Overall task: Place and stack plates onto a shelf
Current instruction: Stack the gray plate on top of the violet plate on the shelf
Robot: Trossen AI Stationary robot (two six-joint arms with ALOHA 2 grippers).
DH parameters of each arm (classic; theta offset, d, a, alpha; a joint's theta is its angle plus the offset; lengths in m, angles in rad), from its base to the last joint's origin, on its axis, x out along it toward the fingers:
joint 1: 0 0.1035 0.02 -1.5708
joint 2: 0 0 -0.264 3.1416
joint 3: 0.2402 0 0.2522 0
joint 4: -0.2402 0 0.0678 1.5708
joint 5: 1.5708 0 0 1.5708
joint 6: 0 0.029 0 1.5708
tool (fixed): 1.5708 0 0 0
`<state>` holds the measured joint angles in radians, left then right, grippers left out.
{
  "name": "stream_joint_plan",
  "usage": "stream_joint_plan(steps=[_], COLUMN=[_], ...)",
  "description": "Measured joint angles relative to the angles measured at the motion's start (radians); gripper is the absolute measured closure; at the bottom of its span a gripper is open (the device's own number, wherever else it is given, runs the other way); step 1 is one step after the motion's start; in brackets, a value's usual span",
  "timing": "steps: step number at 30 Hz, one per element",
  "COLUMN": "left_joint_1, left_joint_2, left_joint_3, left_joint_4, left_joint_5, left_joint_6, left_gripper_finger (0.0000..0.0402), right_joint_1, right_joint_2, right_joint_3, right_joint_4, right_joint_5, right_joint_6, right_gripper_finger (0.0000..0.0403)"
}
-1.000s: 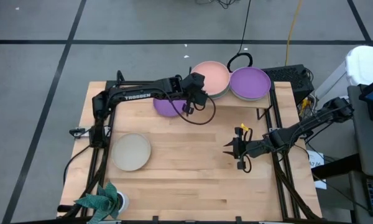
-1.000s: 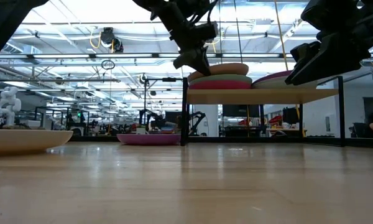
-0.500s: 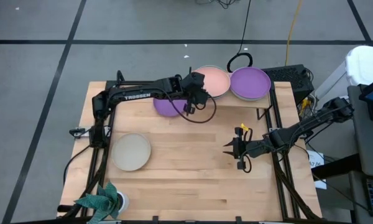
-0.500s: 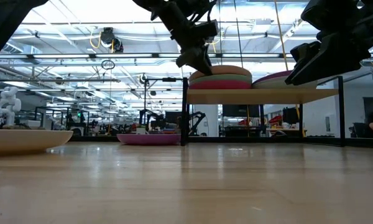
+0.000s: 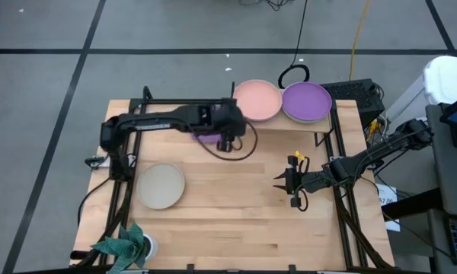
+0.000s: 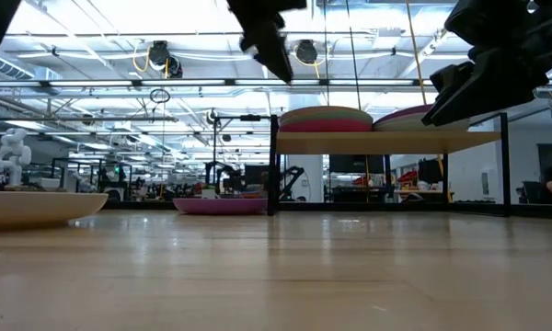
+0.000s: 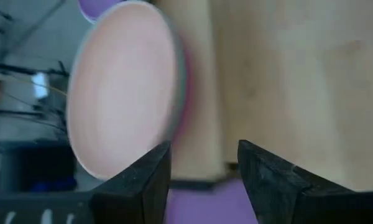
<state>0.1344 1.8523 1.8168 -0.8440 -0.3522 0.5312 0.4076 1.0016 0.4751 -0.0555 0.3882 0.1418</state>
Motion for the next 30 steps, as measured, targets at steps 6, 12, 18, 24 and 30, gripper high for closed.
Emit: stream_joint_plan(steps=[6, 12, 18, 24, 30], left_joint_1=[-0.101, -0.219, -0.332, -0.437, -0.552], left_joint_2=[-0.07, -0.081, -0.086, -0.105, -0.114], left_joint_3=[0.0, 0.0, -0.057, -0.209, -0.409], left_joint_4=[-0.312, -0.563, -0.614, -0.595, -0.516], left_joint_5=[0.012, 0.014, 0.012, 0.014, 0.076], left_joint_6=[-0.279, -0.511, -0.642, -0.886, -1.075], left_gripper_finger=[0.0211, 0.0211, 0.0211, 0.0211, 0.0211], right_joint_1=[0.0, 0.0, 0.0, 0.0, 0.0], right_joint_2=[0.0, 0.0, 0.0, 0.0, 0.0], right_joint_3=[0.0, 0.0, 0.0, 0.0, 0.0], right_joint_4=[0.01, 0.03, 0.03, 0.03, 0.034], right_joint_5=[-0.001, -0.005, -0.013, -0.028, -0.027], right_joint_6=[0.011, 0.006, -0.009, -0.022, -0.029], right_gripper_finger=[0.0294, 0.0294, 0.0294, 0.0294, 0.0294])
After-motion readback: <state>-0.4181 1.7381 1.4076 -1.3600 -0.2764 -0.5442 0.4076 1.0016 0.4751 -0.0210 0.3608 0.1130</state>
